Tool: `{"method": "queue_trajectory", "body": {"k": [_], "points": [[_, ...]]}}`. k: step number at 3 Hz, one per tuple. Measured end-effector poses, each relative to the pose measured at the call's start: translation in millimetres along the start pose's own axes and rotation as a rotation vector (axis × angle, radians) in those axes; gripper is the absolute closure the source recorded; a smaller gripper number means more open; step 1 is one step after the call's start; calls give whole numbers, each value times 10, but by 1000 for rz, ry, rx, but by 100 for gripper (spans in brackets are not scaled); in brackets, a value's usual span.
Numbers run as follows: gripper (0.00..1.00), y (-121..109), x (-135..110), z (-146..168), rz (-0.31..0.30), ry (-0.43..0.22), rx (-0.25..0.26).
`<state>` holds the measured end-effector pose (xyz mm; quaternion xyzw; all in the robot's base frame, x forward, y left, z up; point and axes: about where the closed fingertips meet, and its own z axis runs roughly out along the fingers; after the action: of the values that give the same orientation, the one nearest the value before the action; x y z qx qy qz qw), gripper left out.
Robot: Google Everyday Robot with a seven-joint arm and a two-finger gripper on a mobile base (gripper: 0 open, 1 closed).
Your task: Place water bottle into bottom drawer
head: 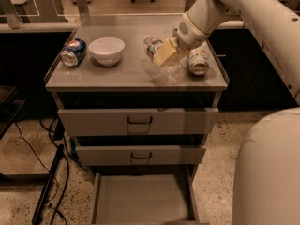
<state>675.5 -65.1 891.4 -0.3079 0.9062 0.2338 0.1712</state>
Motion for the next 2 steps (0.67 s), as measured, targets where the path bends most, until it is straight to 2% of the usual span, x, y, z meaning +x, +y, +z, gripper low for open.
{"method": "queue_trajectory", "body": {"k": [2], "points": [[100,430,563,52,33,33,-58]]}}
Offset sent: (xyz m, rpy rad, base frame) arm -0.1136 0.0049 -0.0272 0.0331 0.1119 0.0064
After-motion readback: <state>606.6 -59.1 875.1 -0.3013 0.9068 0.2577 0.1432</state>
